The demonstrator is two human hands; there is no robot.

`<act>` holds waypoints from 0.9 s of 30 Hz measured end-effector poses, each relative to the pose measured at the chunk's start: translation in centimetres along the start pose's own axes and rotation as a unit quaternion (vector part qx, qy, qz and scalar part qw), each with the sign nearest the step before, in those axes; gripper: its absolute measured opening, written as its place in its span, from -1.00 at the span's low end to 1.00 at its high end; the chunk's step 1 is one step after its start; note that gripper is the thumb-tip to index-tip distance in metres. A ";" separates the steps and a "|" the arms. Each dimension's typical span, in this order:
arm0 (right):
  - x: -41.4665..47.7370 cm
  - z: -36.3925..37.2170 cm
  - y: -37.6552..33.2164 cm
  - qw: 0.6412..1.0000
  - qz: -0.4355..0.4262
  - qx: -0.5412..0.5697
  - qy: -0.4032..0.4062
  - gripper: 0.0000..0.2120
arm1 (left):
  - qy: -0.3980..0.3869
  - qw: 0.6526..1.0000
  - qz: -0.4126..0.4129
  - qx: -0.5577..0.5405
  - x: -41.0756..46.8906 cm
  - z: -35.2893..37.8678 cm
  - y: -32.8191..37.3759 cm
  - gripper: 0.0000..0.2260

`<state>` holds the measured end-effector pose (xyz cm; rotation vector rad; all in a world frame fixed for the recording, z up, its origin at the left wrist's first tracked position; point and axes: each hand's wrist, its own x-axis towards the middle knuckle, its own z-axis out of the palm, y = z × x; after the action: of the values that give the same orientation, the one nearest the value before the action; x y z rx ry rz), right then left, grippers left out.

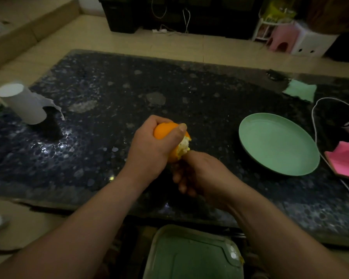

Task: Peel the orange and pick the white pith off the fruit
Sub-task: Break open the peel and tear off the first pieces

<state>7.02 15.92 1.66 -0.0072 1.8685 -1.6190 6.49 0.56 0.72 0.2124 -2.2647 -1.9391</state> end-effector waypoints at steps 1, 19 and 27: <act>0.1 0.0 0.0 1.000 0.003 0.002 -0.001 -0.66 | -0.001 1.000 -0.001 0.002 0.0 0.0 0.0 -0.67; 0.7 0.1 0.4 0.999 0.011 0.031 0.022 -0.63 | 0.028 0.993 -0.064 -0.096 0.1 0.9 -0.2 -0.68; 0.8 -0.6 0.8 0.999 -0.036 -0.032 0.007 -0.76 | 0.023 0.991 -0.091 -0.098 -0.1 0.9 -0.1 -0.73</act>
<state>6.43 16.33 0.64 -0.0917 1.9509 -1.6116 6.36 1.42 0.51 0.4498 -2.0721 -2.2054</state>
